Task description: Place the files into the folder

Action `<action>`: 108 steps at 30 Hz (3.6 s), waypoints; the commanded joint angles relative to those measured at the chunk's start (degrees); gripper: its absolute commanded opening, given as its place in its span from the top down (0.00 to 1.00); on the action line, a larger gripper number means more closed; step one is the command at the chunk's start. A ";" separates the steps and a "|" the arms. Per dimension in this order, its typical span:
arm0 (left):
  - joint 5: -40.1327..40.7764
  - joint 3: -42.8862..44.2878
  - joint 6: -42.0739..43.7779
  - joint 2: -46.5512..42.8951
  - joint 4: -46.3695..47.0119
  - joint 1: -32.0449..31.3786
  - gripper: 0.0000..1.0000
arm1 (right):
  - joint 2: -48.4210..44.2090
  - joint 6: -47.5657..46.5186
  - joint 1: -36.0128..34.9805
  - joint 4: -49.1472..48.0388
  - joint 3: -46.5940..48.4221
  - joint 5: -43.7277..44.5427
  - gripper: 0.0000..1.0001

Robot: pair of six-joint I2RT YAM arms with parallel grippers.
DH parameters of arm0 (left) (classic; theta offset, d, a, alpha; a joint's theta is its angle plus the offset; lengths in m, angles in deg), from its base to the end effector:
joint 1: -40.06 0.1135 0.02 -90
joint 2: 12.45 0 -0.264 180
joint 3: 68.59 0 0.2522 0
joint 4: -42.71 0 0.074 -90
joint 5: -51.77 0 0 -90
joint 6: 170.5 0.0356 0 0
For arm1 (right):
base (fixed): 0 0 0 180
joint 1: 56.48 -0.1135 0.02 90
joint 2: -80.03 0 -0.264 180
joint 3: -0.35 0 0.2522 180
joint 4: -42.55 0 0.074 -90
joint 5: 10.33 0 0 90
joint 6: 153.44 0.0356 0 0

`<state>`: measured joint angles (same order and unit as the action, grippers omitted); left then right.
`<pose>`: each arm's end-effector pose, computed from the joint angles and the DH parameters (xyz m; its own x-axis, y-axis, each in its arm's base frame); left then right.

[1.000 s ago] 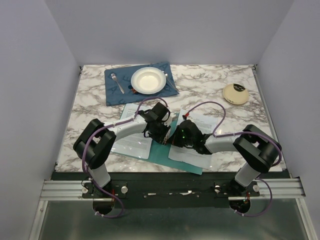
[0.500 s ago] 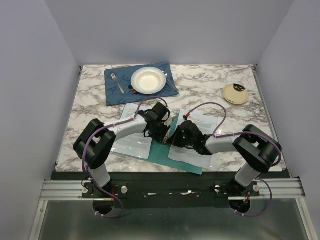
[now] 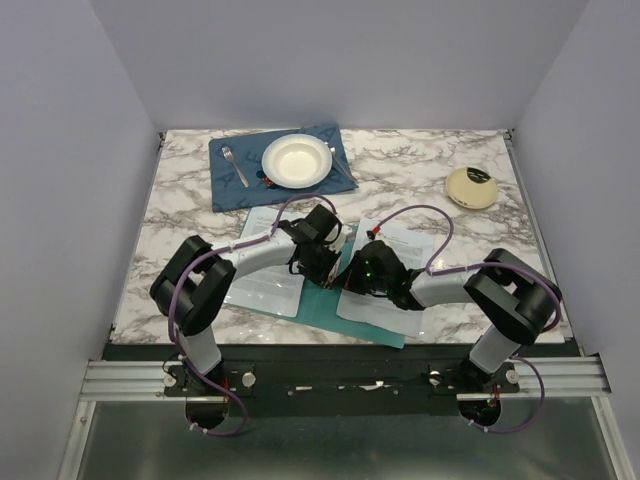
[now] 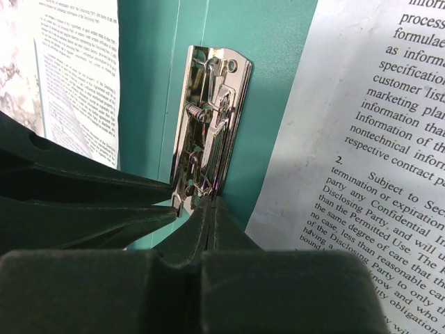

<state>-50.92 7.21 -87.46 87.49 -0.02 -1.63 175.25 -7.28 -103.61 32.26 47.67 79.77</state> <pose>0.2475 -0.2309 0.1704 -0.7681 0.5258 -0.3654 0.6248 0.7403 -0.2481 0.2041 0.2198 0.1224 -0.8392 0.3168 -0.4420 -0.0627 0.7509 0.6574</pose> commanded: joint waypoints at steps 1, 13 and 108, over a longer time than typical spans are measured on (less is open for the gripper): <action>1.61 -0.17 0.19 3.42 2.43 -0.14 0.81 | 2.69 -0.26 -0.15 3.58 -1.66 0.25 1.00; 1.80 -0.17 -0.24 6.23 1.99 -1.38 1.00 | 3.92 0.53 -0.06 2.26 -2.10 -1.40 1.00; 2.49 11.96 6.70 10.45 -8.38 11.11 0.54 | -20.76 -16.52 35.10 33.46 -1.83 -12.66 0.69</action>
<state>-49.78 18.80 -81.54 96.17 -8.85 9.32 159.03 -25.60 -68.47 65.72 48.43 71.99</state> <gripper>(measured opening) 0.460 0.380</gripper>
